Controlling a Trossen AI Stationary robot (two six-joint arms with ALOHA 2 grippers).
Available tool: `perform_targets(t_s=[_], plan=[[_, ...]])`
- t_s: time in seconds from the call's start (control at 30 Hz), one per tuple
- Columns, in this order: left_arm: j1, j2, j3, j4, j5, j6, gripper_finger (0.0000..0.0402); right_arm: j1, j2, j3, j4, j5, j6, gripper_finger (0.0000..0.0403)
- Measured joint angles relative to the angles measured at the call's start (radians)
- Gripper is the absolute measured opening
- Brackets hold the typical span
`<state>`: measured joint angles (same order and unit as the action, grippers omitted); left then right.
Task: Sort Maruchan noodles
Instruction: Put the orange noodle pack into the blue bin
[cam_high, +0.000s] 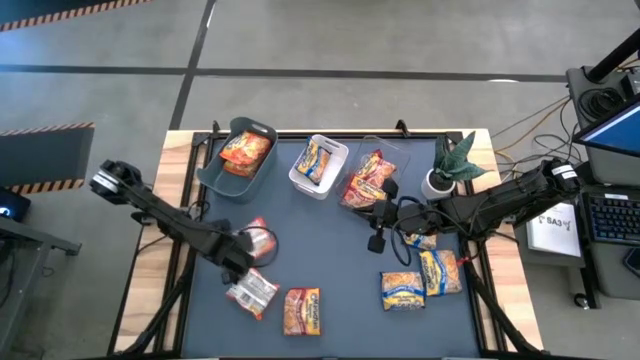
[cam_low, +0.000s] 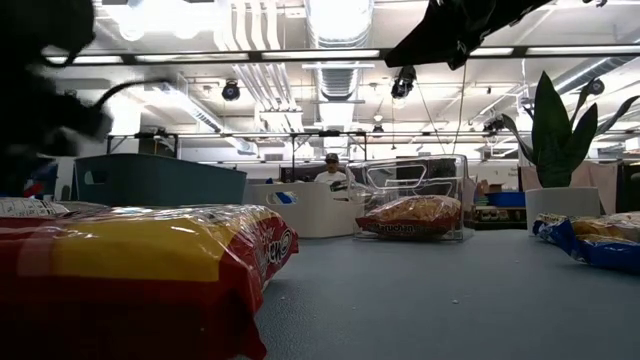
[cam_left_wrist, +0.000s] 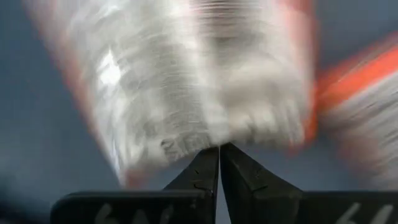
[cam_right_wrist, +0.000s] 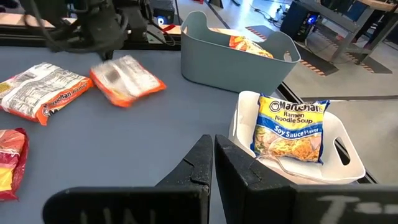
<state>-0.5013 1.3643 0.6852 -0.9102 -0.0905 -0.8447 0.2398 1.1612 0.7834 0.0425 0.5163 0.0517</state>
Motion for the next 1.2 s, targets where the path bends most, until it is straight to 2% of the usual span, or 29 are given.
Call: perform_targets(t_s=[0.1,0.3,0.73,1.0,1.1,1.2], plan=[[0.002,0.003,0.046,0.132,-0.053,0.089,0.0,-0.001,0.0,0.0,0.0,0.0,0.0,0.0009],[-0.015,-0.003,0.126,0.074,-0.188,0.264,0.0,-0.001,0.0,0.0,0.006,0.0,0.0,0.0009],[-0.014,0.0,0.104,0.073,-0.479,0.205,0.0,-0.001,0.0,0.0,0.046,0.0,0.001,0.0009],[-0.014,-0.001,0.104,0.076,-0.676,0.252,0.0,-0.001,0.0,0.0,0.075,0.0,0.023,0.0009],[-0.014,-0.002,0.104,0.045,-0.672,0.253,0.0,-0.001,0.0,0.0,0.086,0.0,0.066,0.0009],[-0.021,-0.003,0.104,-0.085,-0.561,0.179,0.0,0.0,0.011,0.0,0.101,-0.001,0.159,0.0009]])
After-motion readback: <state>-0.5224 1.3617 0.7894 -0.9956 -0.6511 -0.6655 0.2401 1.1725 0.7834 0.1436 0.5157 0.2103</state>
